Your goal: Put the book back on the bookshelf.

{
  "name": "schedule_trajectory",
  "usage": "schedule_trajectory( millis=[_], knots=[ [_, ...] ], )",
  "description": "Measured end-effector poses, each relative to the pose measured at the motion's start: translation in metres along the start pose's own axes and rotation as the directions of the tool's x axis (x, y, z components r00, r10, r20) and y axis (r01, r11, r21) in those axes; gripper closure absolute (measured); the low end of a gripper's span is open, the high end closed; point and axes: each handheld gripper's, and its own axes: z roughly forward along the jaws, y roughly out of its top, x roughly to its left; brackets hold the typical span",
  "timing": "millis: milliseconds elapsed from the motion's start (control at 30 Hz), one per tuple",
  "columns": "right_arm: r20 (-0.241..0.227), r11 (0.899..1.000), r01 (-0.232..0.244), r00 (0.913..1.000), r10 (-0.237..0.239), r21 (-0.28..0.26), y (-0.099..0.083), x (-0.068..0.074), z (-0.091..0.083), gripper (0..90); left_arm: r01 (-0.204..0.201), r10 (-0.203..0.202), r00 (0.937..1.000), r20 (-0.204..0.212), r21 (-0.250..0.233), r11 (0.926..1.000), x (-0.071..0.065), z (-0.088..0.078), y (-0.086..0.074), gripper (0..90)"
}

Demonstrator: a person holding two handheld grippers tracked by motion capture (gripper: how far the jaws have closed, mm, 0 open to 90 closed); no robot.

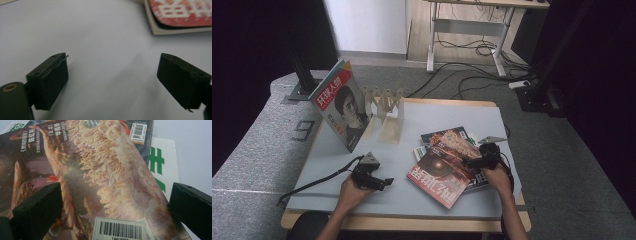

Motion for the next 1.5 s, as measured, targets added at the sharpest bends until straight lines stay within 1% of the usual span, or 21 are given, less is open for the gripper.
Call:
schedule_trajectory(
  millis=[33,67,133,167,233,267,333,433,533,567,700,967,1100,1300,1400,1500],
  knots=[
    [0.000,1.000,-0.001,1.0000,0.001,-0.001,-0.001,0.001,-0.001,0.0,-0.037,0.037,0.9991,-0.021,0.019,0.9992,-0.004,0.002,0.001,10.5],
    [0.002,1.000,-0.004,1.0000,0.004,0.000,-0.002,0.002,-0.003,0.0,-0.072,0.073,0.9967,-0.035,0.035,0.9968,-0.009,0.004,0.003,10.6],
    [0.008,1.000,-0.005,1.0000,0.005,-0.001,-0.005,0.004,-0.005,0.0,-0.117,0.119,0.9918,-0.046,0.045,0.9921,-0.018,0.010,0.007,10.3],
    [0.008,1.000,-0.004,1.0000,0.004,-0.001,-0.006,0.005,-0.006,0.0,-0.125,0.127,0.9909,-0.044,0.044,0.9911,-0.021,0.012,0.009,9.9],
    [0.010,1.000,-0.007,0.9999,0.007,-0.001,-0.008,0.007,-0.008,0.0,-0.127,0.129,0.9909,-0.038,0.041,0.9910,-0.024,0.017,0.013,9.9],
    [0.010,1.000,-0.008,0.9999,0.008,-0.003,-0.010,0.008,-0.010,0.0,-0.124,0.126,0.9914,-0.036,0.034,0.9917,-0.025,0.019,0.014,10.1],
    [0.009,1.000,-0.009,0.9999,0.009,-0.006,-0.013,0.009,-0.012,0.0,-0.119,0.120,0.9926,-0.018,0.031,0.9924,-0.028,0.024,0.016,10.6],
    [0.007,1.000,-0.015,0.9999,0.015,-0.008,-0.017,0.011,-0.016,0.0,-0.141,0.142,0.9894,-0.030,0.045,0.9890,-0.032,0.029,0.020,10.9],
    [0.010,1.000,-0.020,0.9997,0.020,-0.013,-0.021,0.013,-0.019,0.0,-0.145,0.147,0.9885,-0.036,0.046,0.9884,-0.036,0.035,0.024,11.3],
    [0.012,1.000,-0.022,0.9997,0.022,-0.012,-0.021,0.014,-0.020,0.0,-0.152,0.154,0.9871,-0.043,0.050,0.9871,-0.037,0.037,0.026,11.4],
    [0.013,1.000,-0.025,0.9996,0.025,-0.007,-0.025,0.016,-0.024,0.0,-0.148,0.151,0.9875,-0.047,0.050,0.9877,-0.038,0.042,0.030,11.2],
    [0.024,0.999,-0.033,0.9992,0.033,-0.010,-0.031,0.021,-0.030,0.0,-0.131,0.134,0.9890,-0.062,0.052,0.9900,-0.036,0.048,0.036,9.8],
    [0.027,0.999,-0.036,0.9990,0.036,-0.014,-0.036,0.021,-0.035,0.0,-0.118,0.122,0.9896,-0.076,0.051,0.9916,-0.033,0.050,0.040,9.7],
    [0.026,0.999,-0.053,0.9982,0.053,-0.013,-0.043,0.021,-0.042,0.0,-0.099,0.103,0.9908,-0.087,0.050,0.9938,-0.027,0.057,0.047,8.9],
    [0.034,0.998,-0.056,0.9978,0.056,-0.010,-0.045,0.022,-0.045,0.0,-0.084,0.088,0.9919,-0.091,0.043,0.9955,-0.022,0.059,0.051,8.9],
    [0.048,0.999,-0.054,0.9974,0.054,-0.009,-0.047,0.024,-0.047,0.0,-0.083,0.087,0.9917,-0.094,0.047,0.9954,-0.019,0.063,0.056,8.0]
  ],
)
